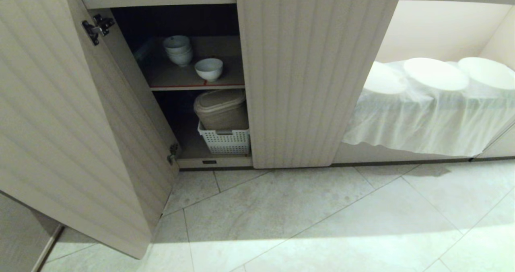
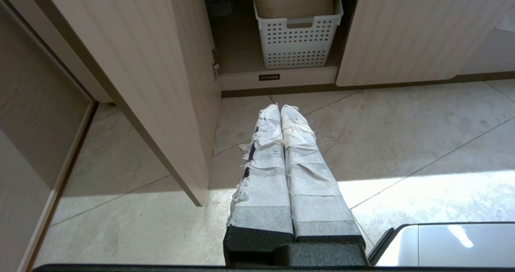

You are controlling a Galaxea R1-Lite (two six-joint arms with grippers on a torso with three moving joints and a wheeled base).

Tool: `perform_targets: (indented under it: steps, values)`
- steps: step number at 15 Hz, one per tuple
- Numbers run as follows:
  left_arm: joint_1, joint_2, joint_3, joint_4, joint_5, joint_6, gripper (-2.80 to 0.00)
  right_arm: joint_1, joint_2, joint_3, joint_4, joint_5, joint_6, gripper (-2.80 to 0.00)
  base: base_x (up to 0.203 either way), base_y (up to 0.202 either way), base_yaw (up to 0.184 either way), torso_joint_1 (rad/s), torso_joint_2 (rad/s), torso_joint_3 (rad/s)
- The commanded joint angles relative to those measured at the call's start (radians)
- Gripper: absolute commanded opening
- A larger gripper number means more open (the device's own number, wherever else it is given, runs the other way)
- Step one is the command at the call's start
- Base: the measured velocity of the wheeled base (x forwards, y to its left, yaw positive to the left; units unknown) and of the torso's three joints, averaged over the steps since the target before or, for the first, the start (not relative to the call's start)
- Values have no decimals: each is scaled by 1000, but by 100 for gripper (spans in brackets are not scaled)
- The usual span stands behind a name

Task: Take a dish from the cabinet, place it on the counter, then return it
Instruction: Take the bowl from the cabinet

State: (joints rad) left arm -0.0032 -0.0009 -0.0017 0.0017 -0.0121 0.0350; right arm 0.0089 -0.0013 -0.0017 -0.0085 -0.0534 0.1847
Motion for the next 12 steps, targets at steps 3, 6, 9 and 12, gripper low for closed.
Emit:
perform_targets:
  steps: [3,6,9,12]
  values:
    - [0,1,0,0,0,2,-280,0,1,0,-1,0,1,-280,0,0,0,0,0,0]
    - [0,1,0,1,0,2,-280,0,1,0,-1,0,1,-280,0,0,0,0,0,0]
    - [0,1,0,0,0,5,-280,1,1,0,-1,0,1,-280,0,0,0,0,0,0]
    - [0,1,0,0,0,5,-280,0,1,0,-1,0,1,-280,0,0,0,0,0,0]
